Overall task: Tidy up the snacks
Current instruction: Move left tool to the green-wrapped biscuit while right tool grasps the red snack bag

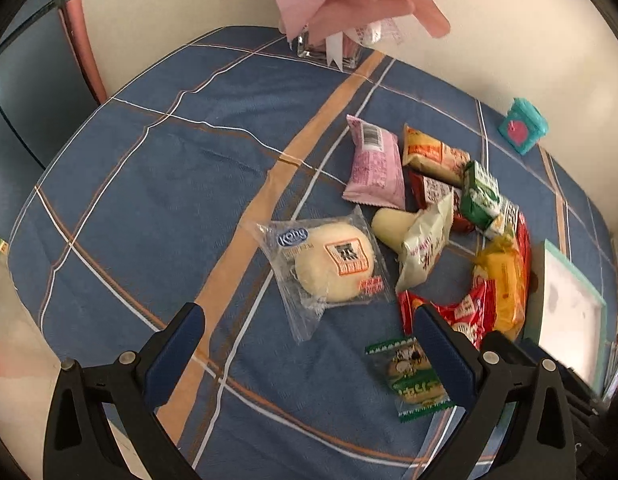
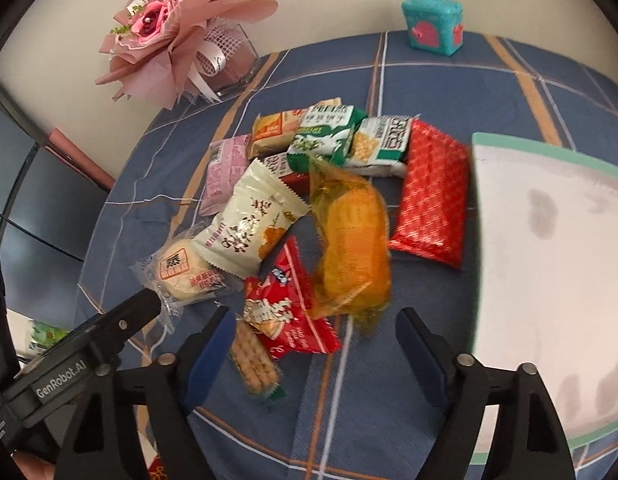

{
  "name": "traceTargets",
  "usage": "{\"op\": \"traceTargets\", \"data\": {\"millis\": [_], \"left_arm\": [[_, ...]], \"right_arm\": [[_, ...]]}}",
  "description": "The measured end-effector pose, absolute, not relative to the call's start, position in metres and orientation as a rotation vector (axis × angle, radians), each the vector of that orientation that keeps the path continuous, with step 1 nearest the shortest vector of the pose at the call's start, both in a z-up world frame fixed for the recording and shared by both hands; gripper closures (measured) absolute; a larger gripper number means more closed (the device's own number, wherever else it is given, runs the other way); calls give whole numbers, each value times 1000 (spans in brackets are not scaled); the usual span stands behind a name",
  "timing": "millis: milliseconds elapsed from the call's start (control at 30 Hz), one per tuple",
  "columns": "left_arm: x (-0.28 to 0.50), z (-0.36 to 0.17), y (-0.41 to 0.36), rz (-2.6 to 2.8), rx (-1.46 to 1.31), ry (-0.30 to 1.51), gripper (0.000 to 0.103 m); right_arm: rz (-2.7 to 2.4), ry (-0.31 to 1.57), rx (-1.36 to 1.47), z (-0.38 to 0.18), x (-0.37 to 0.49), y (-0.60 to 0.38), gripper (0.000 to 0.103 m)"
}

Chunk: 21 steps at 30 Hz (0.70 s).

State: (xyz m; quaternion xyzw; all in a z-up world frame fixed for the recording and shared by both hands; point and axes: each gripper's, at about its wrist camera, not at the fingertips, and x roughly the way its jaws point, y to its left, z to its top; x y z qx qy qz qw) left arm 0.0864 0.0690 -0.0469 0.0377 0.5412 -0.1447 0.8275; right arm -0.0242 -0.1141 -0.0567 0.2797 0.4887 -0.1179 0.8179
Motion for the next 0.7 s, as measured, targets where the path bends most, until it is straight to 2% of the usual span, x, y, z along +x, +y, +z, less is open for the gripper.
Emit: {"op": "traceTargets", "data": {"millis": [533, 700], "left_arm": [[94, -59, 74, -307, 34, 1211, 0], [91, -63, 73, -318, 14, 1240, 0]], "right_arm": [[-224, 1057, 792, -86, -5, -109, 49], [-216, 1058, 817, -90, -7, -111, 54]]}}
